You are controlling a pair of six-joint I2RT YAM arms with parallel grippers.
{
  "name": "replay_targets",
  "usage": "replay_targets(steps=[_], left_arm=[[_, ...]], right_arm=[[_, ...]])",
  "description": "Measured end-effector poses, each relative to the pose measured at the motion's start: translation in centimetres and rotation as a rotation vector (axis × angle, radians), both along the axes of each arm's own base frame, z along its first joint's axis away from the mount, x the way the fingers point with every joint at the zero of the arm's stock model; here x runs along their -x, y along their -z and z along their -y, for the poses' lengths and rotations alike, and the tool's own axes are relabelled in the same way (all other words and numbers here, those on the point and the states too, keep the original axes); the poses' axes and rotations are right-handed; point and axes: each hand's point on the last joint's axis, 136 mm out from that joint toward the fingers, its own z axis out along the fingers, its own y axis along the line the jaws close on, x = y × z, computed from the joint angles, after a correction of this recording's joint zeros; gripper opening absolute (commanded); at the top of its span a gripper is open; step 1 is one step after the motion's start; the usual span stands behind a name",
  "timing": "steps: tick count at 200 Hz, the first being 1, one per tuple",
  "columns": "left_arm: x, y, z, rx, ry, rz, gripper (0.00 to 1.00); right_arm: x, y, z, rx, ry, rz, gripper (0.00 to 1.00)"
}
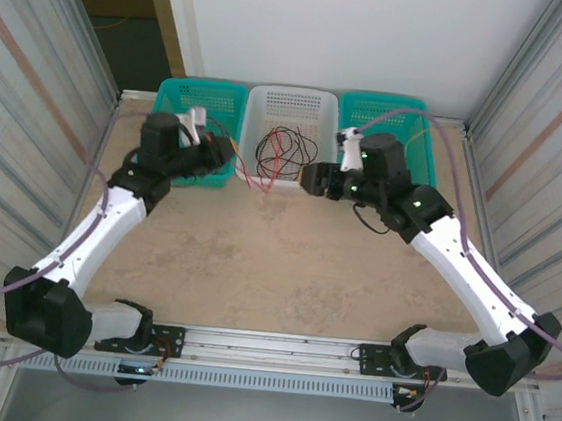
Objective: Untangle the cables
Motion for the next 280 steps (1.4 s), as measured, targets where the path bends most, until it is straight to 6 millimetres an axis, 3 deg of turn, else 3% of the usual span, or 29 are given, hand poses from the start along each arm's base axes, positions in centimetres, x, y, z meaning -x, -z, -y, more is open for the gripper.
replay_targets(steps=[15, 30, 53, 72, 92, 115, 131, 145, 170, 190, 201, 208, 229, 246, 264, 280], left_arm=[[-2.9, -2.3, -3.4, -0.034, -0.126, 0.057, 0.00], [-5.8, -3.6, -7.4, -0.066, -0.267, 0.087, 0.00], [-9.9, -2.6, -12.5, -0.122, -0.449, 0.063, 0.00], [-13.6, -0.9, -14.3, -0.161, -0.519, 0.025, 0.00], [-16.9, 1.4, -14.8, -0.198, -0.540, -0.019, 0.50], [-18.5, 4.5, -14.9, -0.235, -0.556, -0.093, 0.66], [-18.1, 6.2, -15.1, -0.278, -0.572, -0.147, 0.77], [-17.6, 6.7, -14.9, -0.312, -0.583, -0.163, 0.98], [-16.2, 6.7, -14.6, -0.335, -0.585, -0.175, 0.99], [-13.9, 6.1, -14.0, -0.364, -0.563, -0.160, 0.99], [-12.0, 5.1, -13.6, -0.399, -0.546, -0.124, 0.99], [-10.7, 4.3, -13.1, -0.422, -0.531, -0.094, 0.99], [-5.8, 1.5, -10.2, -0.499, -0.450, 0.085, 0.99], [-2.1, 0.3, -8.5, -0.548, -0.420, 0.218, 0.99], [0.1, 2.8, -9.5, -0.646, -0.468, 0.279, 0.99], [1.3, 8.3, -11.7, -0.808, -0.500, 0.252, 0.99]], right_arm=[[-0.7, -0.3, 2.8, 0.003, 0.091, 0.012, 0.60], [-0.2, -0.5, 4.2, 0.009, 0.128, 0.021, 0.59], [0.6, -0.5, 5.0, 0.019, 0.141, 0.019, 0.58], [1.1, 0.3, 5.6, 0.041, 0.155, 0.002, 0.58], [1.6, 1.1, 6.4, 0.063, 0.171, -0.022, 0.58], [1.7, 1.3, 8.0, 0.073, 0.214, -0.031, 0.60], [1.7, 1.2, 9.5, 0.075, 0.257, -0.029, 0.61], [1.5, 1.2, 10.7, 0.075, 0.298, -0.028, 0.63], [1.1, 1.2, 12.7, 0.078, 0.365, -0.024, 0.73], [1.2, 0.7, 14.3, 0.084, 0.434, 0.010, 0.81], [1.4, 0.3, 15.3, 0.079, 0.479, 0.045, 0.86], [1.6, 0.1, 15.8, 0.069, 0.503, 0.082, 1.00], [2.5, 0.3, 17.2, 0.031, 0.558, 0.223, 0.99], [2.8, 2.0, 18.8, 0.031, 0.635, 0.289, 0.99], [2.6, 4.0, 22.2, 0.073, 0.834, 0.280, 0.99], [2.9, 5.7, 25.8, 0.119, 1.041, 0.256, 0.99]])
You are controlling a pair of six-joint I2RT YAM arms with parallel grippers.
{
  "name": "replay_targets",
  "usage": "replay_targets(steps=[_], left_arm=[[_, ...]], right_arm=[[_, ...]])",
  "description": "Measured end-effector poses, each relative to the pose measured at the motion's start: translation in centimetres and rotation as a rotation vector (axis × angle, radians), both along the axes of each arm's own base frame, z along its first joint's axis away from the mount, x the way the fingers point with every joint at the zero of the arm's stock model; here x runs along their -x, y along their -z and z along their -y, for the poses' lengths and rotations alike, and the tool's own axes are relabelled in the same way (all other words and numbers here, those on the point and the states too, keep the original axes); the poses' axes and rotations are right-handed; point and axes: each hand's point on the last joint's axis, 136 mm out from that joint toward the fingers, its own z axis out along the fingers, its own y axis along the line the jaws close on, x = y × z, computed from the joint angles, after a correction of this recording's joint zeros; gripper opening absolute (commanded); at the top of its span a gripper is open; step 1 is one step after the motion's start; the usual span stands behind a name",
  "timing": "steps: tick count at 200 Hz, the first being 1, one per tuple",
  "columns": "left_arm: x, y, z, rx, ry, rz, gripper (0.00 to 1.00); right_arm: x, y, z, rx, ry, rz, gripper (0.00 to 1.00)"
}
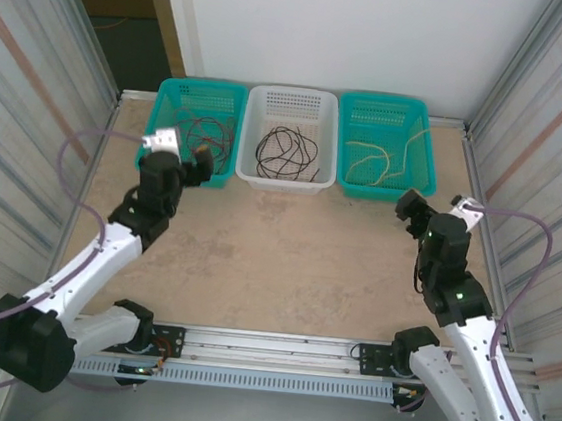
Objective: Untangle the cables
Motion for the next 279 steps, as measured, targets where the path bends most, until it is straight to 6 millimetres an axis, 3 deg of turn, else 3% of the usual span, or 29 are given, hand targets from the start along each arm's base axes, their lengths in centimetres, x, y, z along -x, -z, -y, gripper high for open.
replay_targets(steps=[19, 35, 75, 88, 117, 134, 147, 163, 195, 279], left_arm=[[2.2, 8.8, -2.5, -0.169, -0.037, -0.165, 0.99], [3.6, 13.0, -4.9, -0.246, -0.081, -0.278, 0.99], [1.2, 14.0, -8.2, -0.259, -0.179, -0.269, 0.99], [0.1, 13.8, -8.5, -0.243, -0.172, -0.239, 0.99], [-1.9, 13.7, -8.1, -0.203, -0.102, -0.164, 0.99], [-2.3, 13.8, -7.3, -0.196, -0.045, -0.107, 0.99], [-1.9, 15.0, -6.7, -0.198, -0.007, -0.117, 0.99], [-2.0, 15.4, -6.3, -0.182, 0.025, -0.125, 0.99], [-2.4, 14.9, -7.0, -0.157, 0.032, -0.104, 0.99], [-2.6, 14.8, -6.0, -0.155, 0.063, -0.100, 0.99]], right_arm=[[-0.1, 3.3, 3.6, 0.036, 0.158, -0.061, 0.99], [-0.7, 7.3, 5.7, 0.077, 0.251, -0.191, 0.99], [-1.6, 17.3, 7.3, 0.243, 0.302, -0.437, 0.99], [-2.2, 19.1, 7.6, 0.285, 0.282, -0.481, 0.99], [-6.1, 19.5, 6.3, 0.304, 0.144, -0.356, 0.99], [-8.4, 20.2, 4.8, 0.293, -0.012, -0.314, 0.99], [-9.8, 20.6, 3.4, 0.299, -0.125, -0.280, 0.99], [-10.5, 20.9, 2.0, 0.288, -0.220, -0.275, 0.99], [-11.7, 19.6, 1.5, 0.281, -0.272, -0.216, 0.99], [-11.8, 19.5, 0.8, 0.285, -0.314, -0.207, 0.99]])
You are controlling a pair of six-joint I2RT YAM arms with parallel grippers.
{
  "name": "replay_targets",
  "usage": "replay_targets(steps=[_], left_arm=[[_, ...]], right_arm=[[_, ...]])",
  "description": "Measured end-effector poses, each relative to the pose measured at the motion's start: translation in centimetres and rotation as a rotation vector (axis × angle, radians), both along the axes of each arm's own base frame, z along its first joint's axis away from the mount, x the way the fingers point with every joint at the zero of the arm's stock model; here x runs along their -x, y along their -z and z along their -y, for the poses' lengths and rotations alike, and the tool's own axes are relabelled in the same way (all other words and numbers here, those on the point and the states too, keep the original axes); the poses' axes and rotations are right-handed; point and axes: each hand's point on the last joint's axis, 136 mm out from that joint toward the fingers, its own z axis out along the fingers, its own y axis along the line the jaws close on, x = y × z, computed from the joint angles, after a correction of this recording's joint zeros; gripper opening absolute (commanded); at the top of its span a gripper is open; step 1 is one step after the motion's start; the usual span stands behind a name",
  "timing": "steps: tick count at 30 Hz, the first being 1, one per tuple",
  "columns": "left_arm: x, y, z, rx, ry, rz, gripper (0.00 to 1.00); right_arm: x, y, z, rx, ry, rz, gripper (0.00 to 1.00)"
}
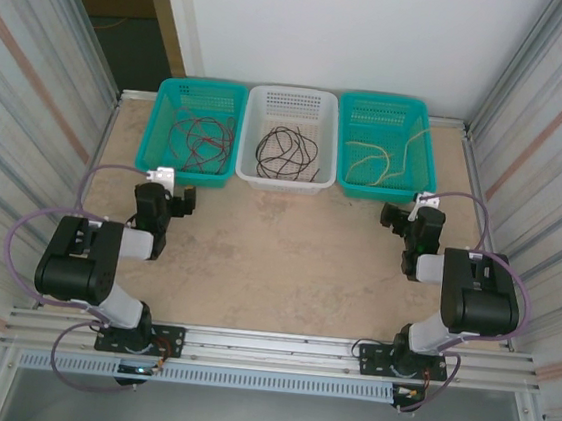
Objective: Untangle the cables
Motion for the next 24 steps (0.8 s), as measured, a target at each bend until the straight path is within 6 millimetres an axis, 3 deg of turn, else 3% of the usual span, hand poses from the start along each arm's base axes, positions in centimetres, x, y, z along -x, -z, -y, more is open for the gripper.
replay_targets(steps=[24], left_arm=[[-0.21, -0.18, 0.24, 0.006, 0.013, 0.003, 0.99]], right_arm=[[-0.32, -0.27, -0.05, -0.003, -0.005, 0.003, 0.99]])
